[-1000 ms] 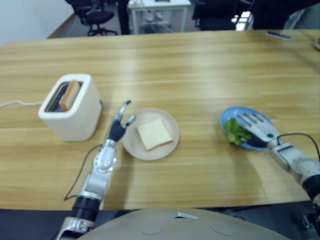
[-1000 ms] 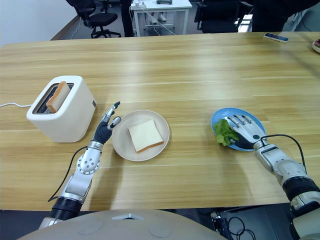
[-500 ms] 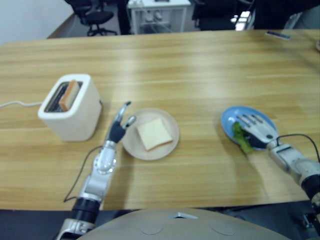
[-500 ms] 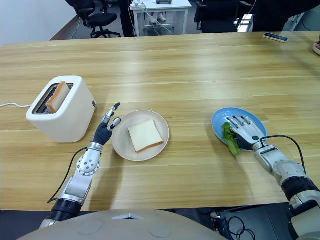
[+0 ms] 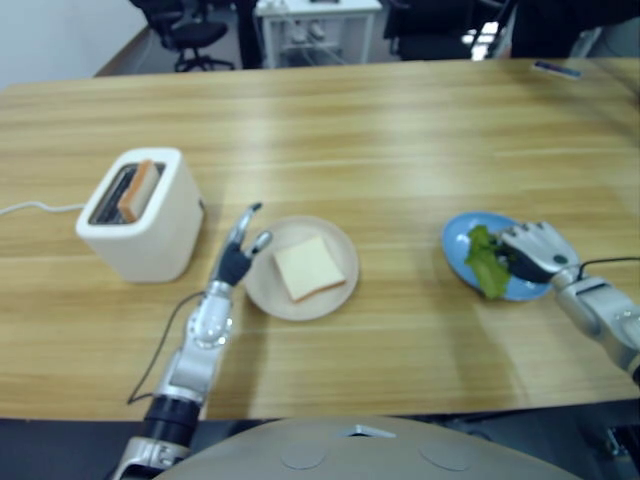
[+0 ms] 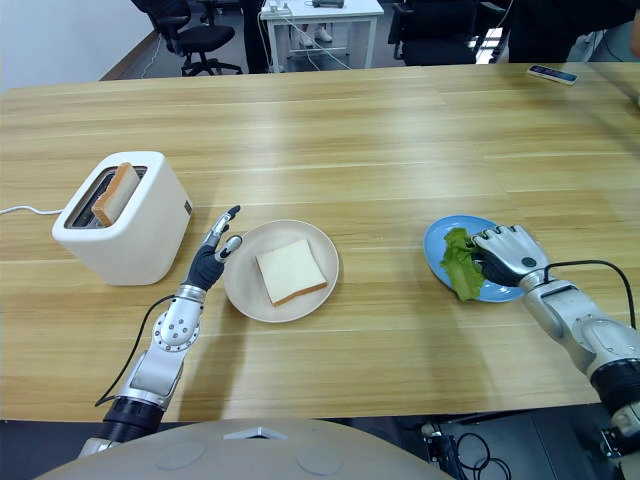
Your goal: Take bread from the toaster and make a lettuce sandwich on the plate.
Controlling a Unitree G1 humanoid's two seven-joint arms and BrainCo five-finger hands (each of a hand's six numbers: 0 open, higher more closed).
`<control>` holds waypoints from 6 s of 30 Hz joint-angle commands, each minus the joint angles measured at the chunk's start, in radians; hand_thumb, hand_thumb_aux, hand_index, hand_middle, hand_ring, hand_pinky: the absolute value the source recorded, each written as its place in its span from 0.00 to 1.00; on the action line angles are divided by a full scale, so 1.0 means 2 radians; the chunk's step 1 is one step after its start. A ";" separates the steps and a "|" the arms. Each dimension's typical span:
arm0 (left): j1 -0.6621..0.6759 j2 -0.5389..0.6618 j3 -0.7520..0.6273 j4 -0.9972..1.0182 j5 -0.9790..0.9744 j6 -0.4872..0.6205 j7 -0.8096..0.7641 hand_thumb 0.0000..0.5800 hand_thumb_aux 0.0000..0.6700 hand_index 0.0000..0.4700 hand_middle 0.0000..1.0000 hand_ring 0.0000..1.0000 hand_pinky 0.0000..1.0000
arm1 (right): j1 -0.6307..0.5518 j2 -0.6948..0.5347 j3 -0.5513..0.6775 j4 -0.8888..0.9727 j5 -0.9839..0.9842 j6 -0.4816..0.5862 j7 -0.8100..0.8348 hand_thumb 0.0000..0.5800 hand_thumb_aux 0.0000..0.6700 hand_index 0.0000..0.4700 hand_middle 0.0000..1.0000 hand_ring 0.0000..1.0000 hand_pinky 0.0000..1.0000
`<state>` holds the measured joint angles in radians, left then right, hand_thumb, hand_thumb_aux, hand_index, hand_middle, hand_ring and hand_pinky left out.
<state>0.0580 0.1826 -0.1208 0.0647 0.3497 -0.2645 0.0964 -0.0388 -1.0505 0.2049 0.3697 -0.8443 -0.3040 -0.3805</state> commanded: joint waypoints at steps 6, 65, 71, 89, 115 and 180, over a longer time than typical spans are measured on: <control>-0.006 -0.001 0.007 0.020 -0.011 -0.001 0.003 0.00 0.00 0.00 0.00 0.00 0.00 | 0.020 -0.002 -0.060 -0.112 0.030 0.013 0.061 1.00 1.00 0.98 1.00 1.00 1.00; -0.036 -0.012 0.038 0.088 -0.064 -0.015 0.004 0.00 0.00 0.00 0.00 0.00 0.00 | -0.237 0.341 0.238 0.066 -0.119 0.020 0.082 0.00 0.00 0.00 0.00 0.00 0.00; -0.035 -0.011 0.040 0.088 -0.064 -0.015 0.004 0.00 0.00 0.00 0.00 0.00 0.00 | -0.217 0.316 0.231 0.016 -0.110 0.021 0.112 0.00 0.00 0.00 0.00 0.00 0.00; -0.030 0.023 0.043 -0.039 -0.015 -0.019 0.001 0.00 0.00 0.00 0.00 0.00 0.00 | -0.117 0.185 -0.034 -0.286 0.053 0.076 0.221 0.00 0.00 0.00 0.00 0.00 0.00; -0.028 0.255 0.158 -0.055 0.288 0.233 -0.082 0.00 0.00 0.00 0.00 0.00 0.00 | 0.063 0.367 -0.278 -0.327 0.455 0.092 0.210 0.00 0.00 0.00 0.00 0.00 0.00; -0.064 0.084 0.037 -0.073 -0.236 0.168 -0.261 1.00 1.00 0.98 1.00 1.00 1.00 | 0.069 0.372 -0.267 -0.299 0.359 0.075 0.182 0.00 0.00 0.00 0.00 0.00 0.00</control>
<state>-0.0727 0.3614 -0.0077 -0.1775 -0.1226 0.0807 -0.3772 0.1008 -0.3085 -0.3427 -0.2451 -0.1142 -0.1496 -0.0142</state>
